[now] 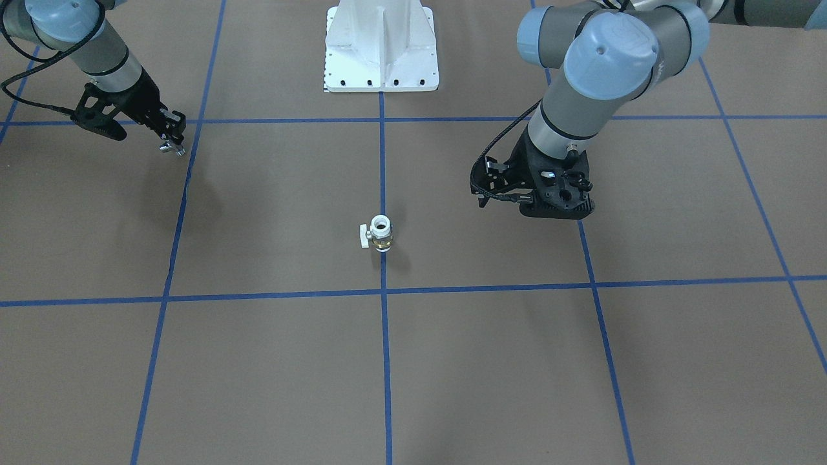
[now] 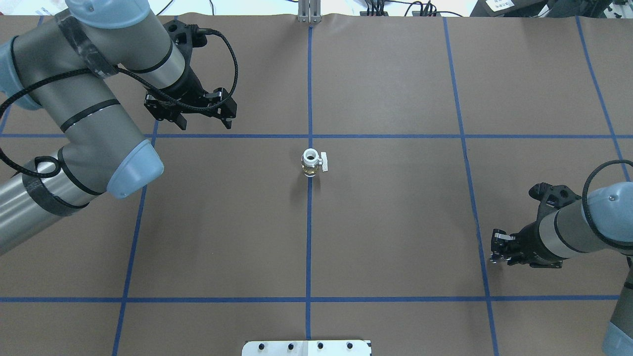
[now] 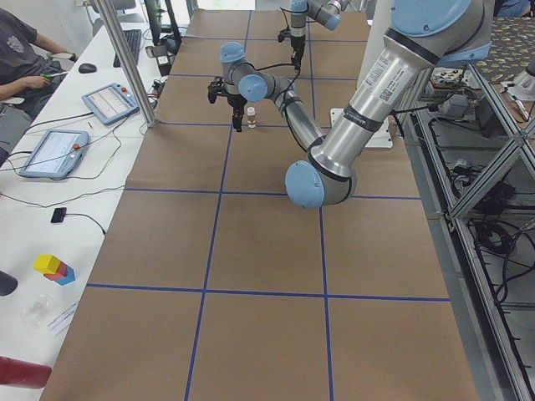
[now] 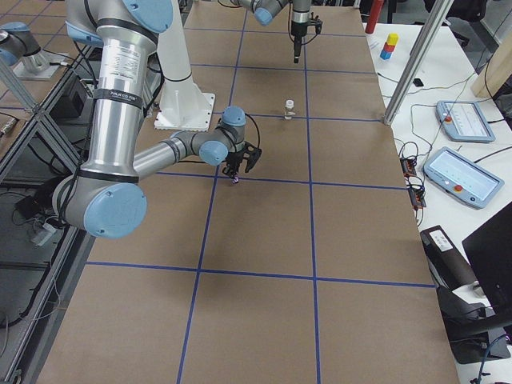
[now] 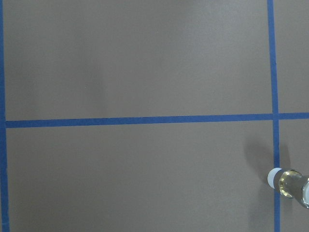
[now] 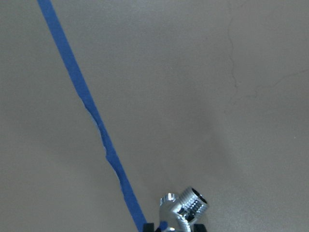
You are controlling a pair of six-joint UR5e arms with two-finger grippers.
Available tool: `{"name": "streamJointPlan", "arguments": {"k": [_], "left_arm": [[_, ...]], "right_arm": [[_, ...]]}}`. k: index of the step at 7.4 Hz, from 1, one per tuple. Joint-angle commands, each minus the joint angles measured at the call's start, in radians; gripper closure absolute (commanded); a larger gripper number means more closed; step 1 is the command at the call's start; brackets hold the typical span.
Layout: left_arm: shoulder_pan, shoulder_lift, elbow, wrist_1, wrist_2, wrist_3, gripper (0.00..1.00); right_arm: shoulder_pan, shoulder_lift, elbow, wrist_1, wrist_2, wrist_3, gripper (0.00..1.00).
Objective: Assemble PPR valve and pipe with both arms
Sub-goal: 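Lift the fitting with the right gripper and carry it above the valve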
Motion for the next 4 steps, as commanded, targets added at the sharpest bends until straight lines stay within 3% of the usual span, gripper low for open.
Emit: {"name": "streamJointPlan", "arguments": {"k": [1,2,4], "left_arm": [[-0.003,0.003,-0.003,0.000,0.000,0.005,0.00],[-0.008,0.010,-0.011,0.000,0.000,0.012,0.00],[-0.009,0.119,-0.089,-0.006,0.003,0.098,0.01]], "right_arm": [[0.071,0.140,-0.013,-0.086,0.047,-0.010,1.00],[0.093,0.289,-0.040,-0.208,0.045,-0.014,1.00],[0.107,0.631,-0.129,-0.493,0.035,-0.039,1.00]]}}
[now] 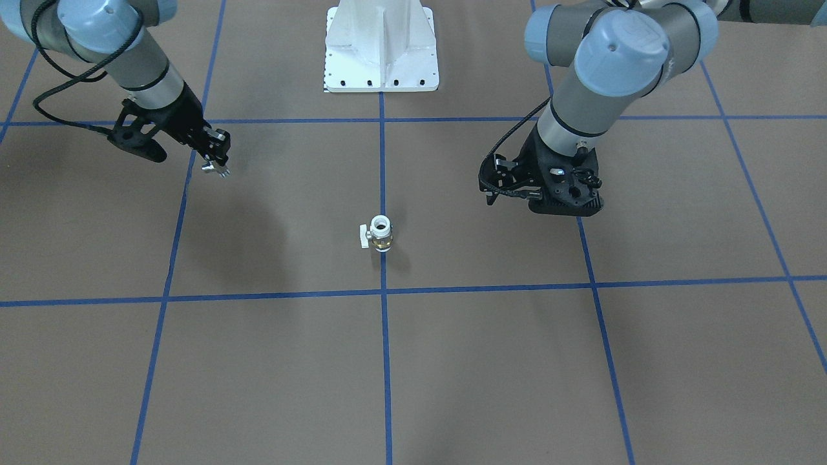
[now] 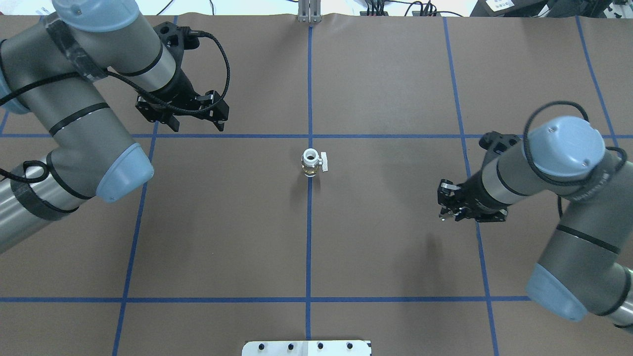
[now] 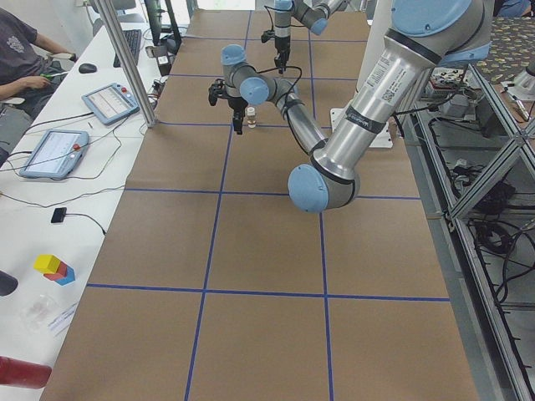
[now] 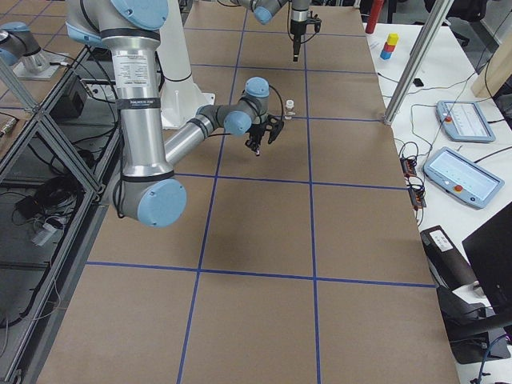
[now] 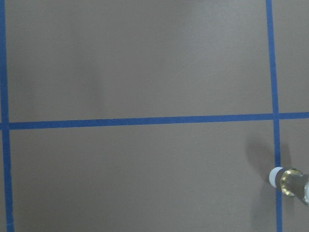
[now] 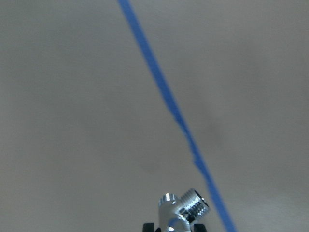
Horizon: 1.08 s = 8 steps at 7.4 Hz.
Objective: Assemble PPR valve and pipe with both arms
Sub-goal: 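Lift the fitting with the right gripper and carry it above the valve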
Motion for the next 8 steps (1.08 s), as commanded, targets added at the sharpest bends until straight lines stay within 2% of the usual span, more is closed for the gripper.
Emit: {"name": "streamJointPlan", "arguments": {"k": [1,5,7,8], "left_arm": [[-0.012,0.096,-0.062,-0.001,0.002,0.087,0.01],[-0.030,0.208,-0.125,-0.003,0.005,0.198,0.01],[-0.030,0.211,-0.126,-0.003,0.005,0.198,0.00],[-0.030,0.211,-0.126,-0.003,0.005,0.198,0.00]], "right_arm": [[0.012,0.301,-0.117,-0.188,-0.009,-0.027,1.00],[0.015,0.661,-0.434,-0.208,-0.003,-0.092,1.00],[0.015,0.678,-0.458,-0.218,0.001,-0.244,1.00],[0.016,0.699,-0.456,-0.291,0.003,-0.348,1.00]]}}
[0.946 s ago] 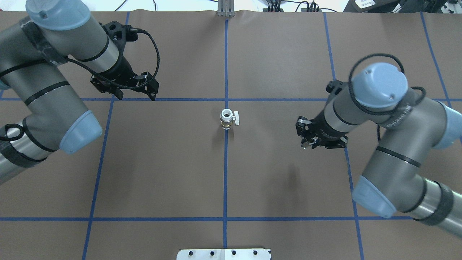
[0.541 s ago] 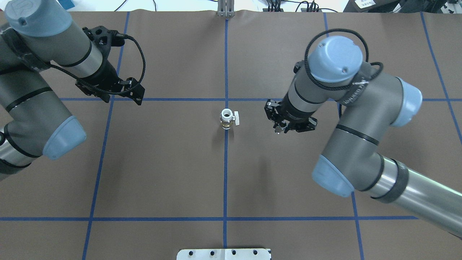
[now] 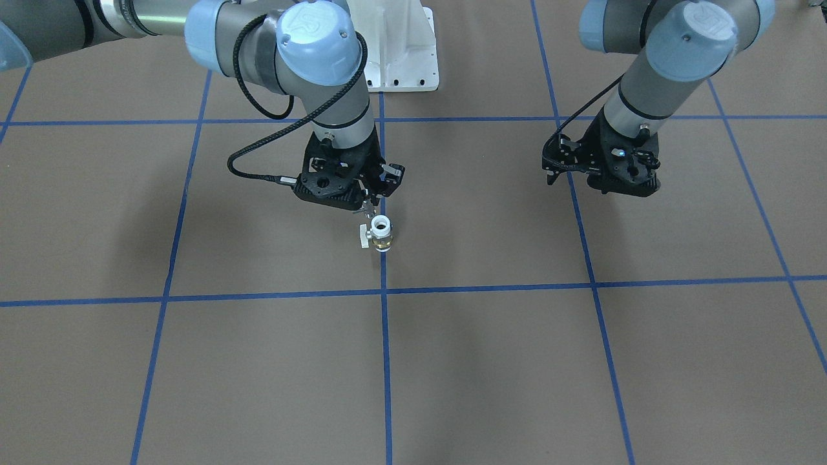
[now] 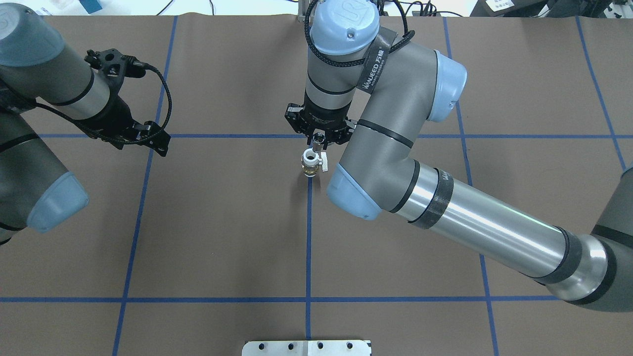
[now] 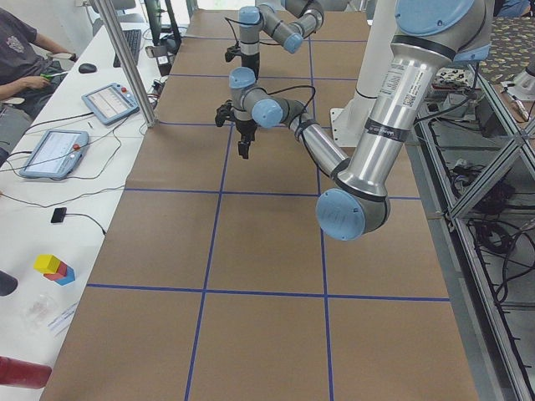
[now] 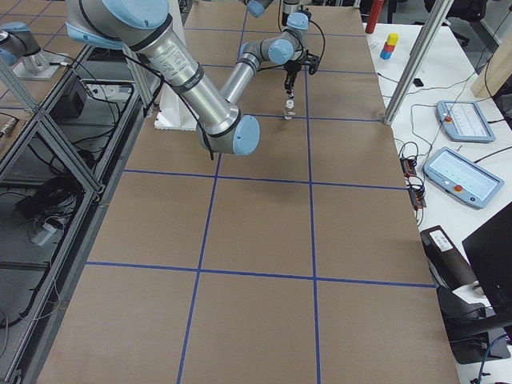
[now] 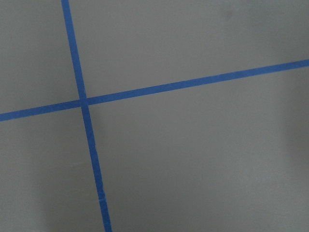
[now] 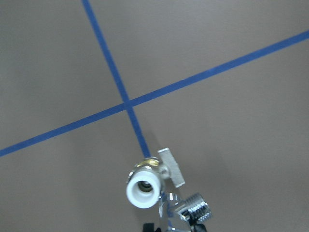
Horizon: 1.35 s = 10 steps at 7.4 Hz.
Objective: Assemble PPR valve and pipe with both arms
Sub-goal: 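Lift the fitting with the right gripper and carry it above the valve, then lower the fitting with the right gripper onto the valve's white collar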
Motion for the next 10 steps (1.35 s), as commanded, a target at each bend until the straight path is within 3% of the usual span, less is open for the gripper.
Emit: {"name": "streamJointPlan", "arguments": {"k": [1,6,10], "left_arm": [[0.000,0.002,-0.002,0.000,0.000,0.001,0.00],[0.000,0.005,-0.007,0.000,0.002,0.001,0.00],[0.000,0.005,-0.007,0.000,0.002,0.000,0.00]], "right_arm": [[0.001,0.049,-0.016,-0.101,-0.001,-0.169,1.00],[0.000,0.072,-0.114,-0.042,-0.004,-0.244,1.00],[-0.013,0.075,-0.129,-0.036,-0.004,-0.246,1.00]]}}
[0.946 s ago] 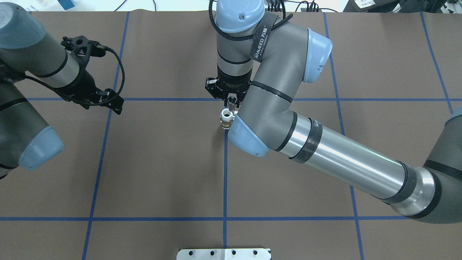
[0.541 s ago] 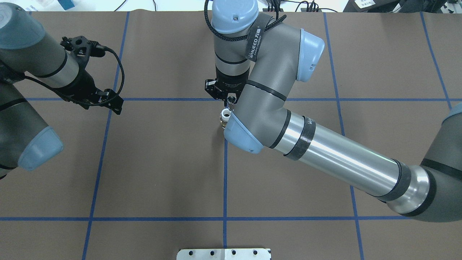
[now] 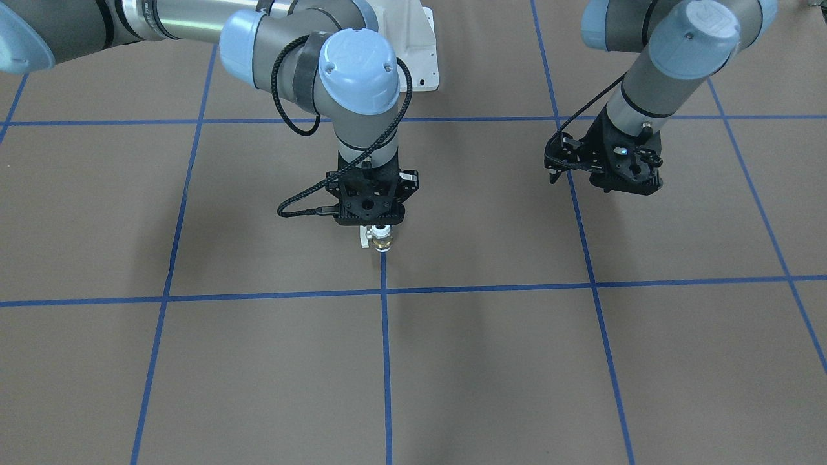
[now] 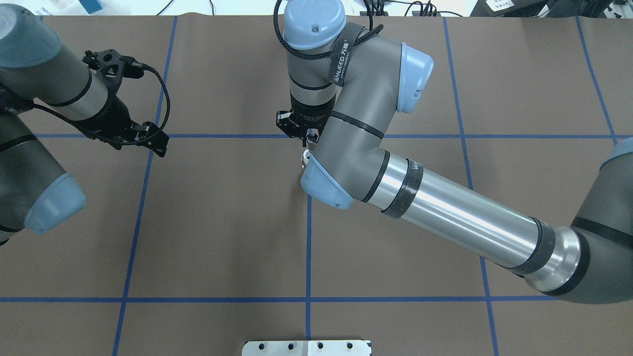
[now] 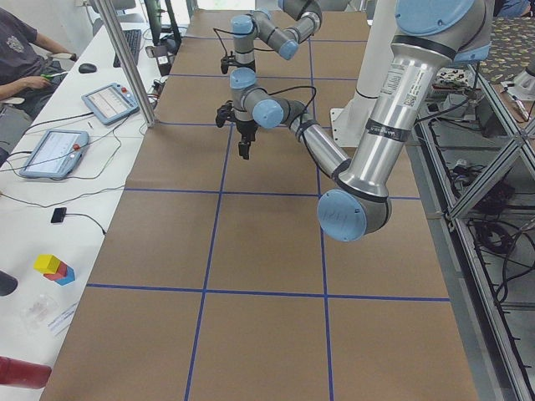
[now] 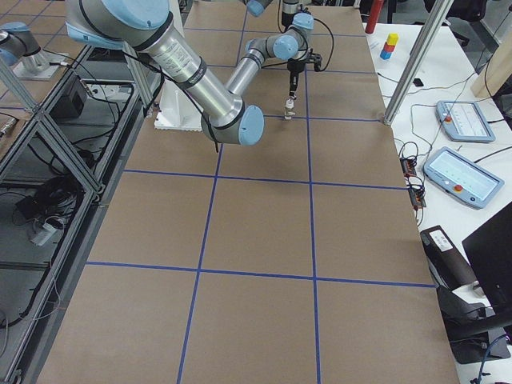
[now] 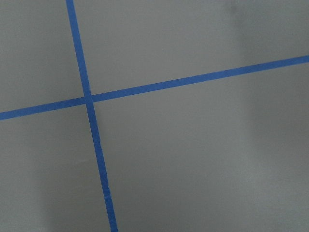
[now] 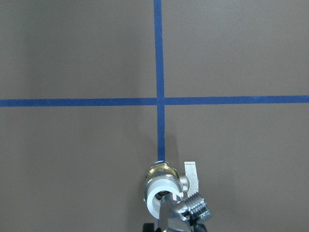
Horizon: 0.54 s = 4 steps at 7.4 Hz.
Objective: Assemble PPR valve and pipe with both arms
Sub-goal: 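Lower the fitting with the right gripper onto the valve's white collar, then press and seat the fitting into the valve with the right gripper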
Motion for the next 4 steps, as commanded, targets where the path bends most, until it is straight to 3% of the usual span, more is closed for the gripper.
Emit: {"name": "streamJointPlan", "arguments": {"k": [1,4], "left_arm": [[0.000,0.000,0.000,0.000,0.000,-0.001,0.00],[0.002,0.000,0.000,0.000,0.000,-0.002,0.00]], "right_arm": [[-0.004,0.001,-0.012,0.029,0.000,0.001,1.00],[-0.004,0.008,-0.030,0.034,0.005,0.001,1.00]]}}
